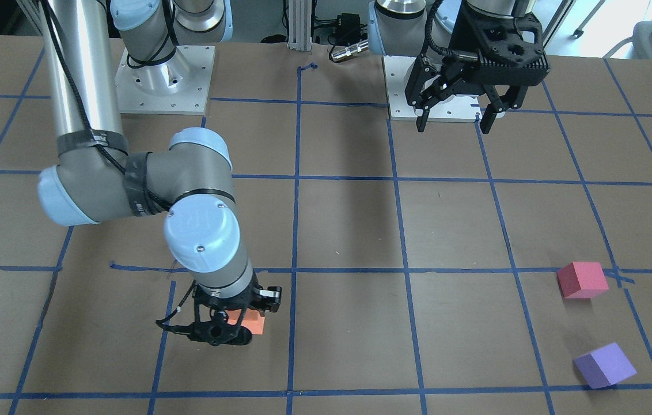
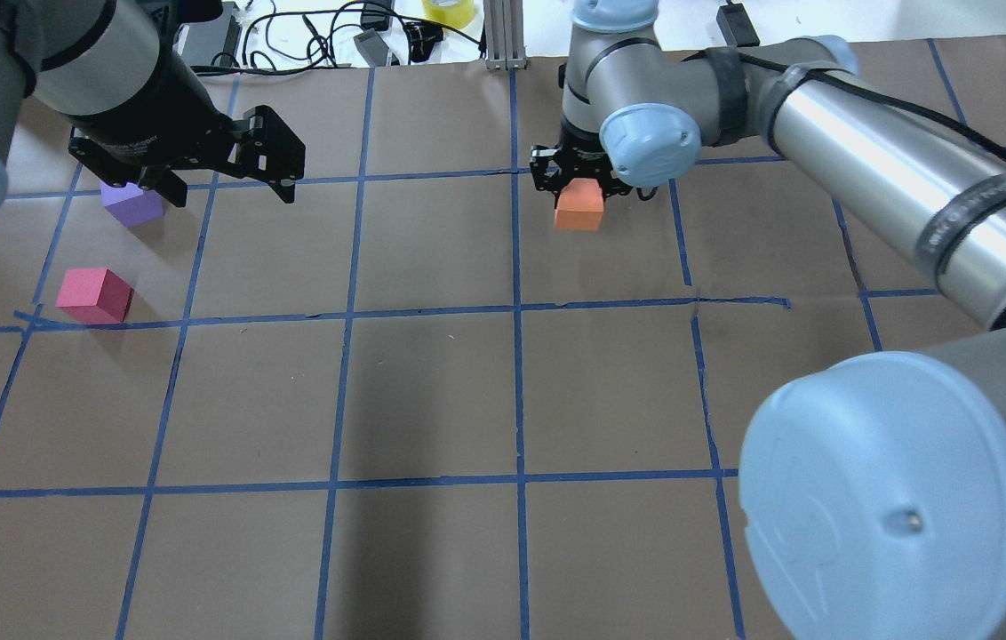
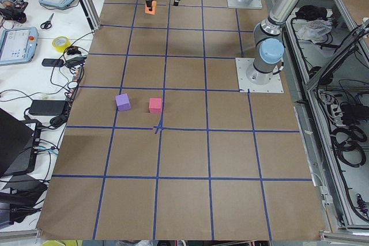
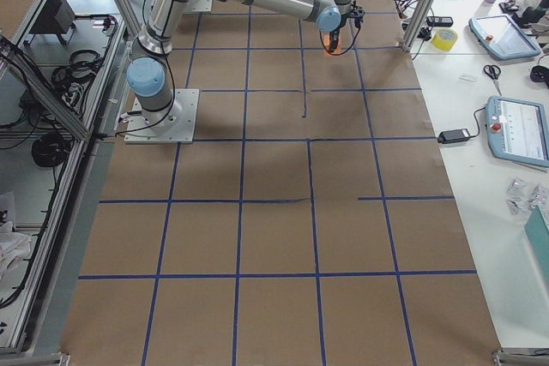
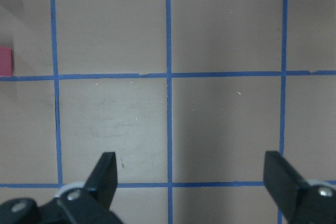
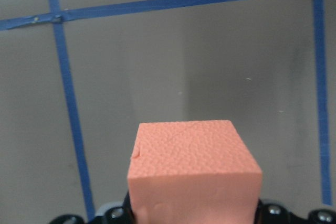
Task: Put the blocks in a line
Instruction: 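Carry the orange cube toward the table center and set it down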
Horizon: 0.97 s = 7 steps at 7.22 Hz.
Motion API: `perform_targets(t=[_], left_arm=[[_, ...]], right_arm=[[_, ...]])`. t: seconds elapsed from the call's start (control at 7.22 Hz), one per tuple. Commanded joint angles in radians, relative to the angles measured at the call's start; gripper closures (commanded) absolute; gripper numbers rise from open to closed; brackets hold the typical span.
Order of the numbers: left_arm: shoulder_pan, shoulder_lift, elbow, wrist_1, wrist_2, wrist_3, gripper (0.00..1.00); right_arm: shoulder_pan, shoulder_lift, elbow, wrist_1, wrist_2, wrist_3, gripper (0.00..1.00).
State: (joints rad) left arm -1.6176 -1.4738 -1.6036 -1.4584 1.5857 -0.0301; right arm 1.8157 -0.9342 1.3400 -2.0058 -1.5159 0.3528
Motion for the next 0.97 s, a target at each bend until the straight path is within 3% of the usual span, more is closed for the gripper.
perform_targets(t=[0.0, 0.28, 0.42, 0.55, 0.69, 0.83], left_arm=[[0.002, -0.011, -0.005, -0.005, 0.002, 0.045, 0.00], [0.033, -0.025, -0.007, -0.011, -0.010, 0.026, 0.00], [0.038, -0.022, -0.006, -0.002, -0.010, 0.029, 0.00], [0.038, -0.026, -0.004, 0.003, -0.009, 0.041, 0.00], [0.038, -0.025, -0.004, 0.003, -0.001, 0.041, 0.00], [0.038, -0.022, -0.009, -0.010, 0.008, 0.042, 0.00]], right_arm=[[0.097, 0.098, -0.085, -0.001, 0.042, 0.115, 1.00], [0.128, 0.112, -0.084, 0.001, 0.045, 0.144, 1.00], [0.140, 0.112, -0.075, 0.001, 0.042, 0.158, 0.91], [0.151, 0.114, -0.071, -0.010, 0.042, 0.166, 0.22], [0.149, 0.115, -0.073, -0.016, 0.042, 0.166, 0.00], [0.149, 0.106, -0.073, -0.002, 0.042, 0.166, 0.00]])
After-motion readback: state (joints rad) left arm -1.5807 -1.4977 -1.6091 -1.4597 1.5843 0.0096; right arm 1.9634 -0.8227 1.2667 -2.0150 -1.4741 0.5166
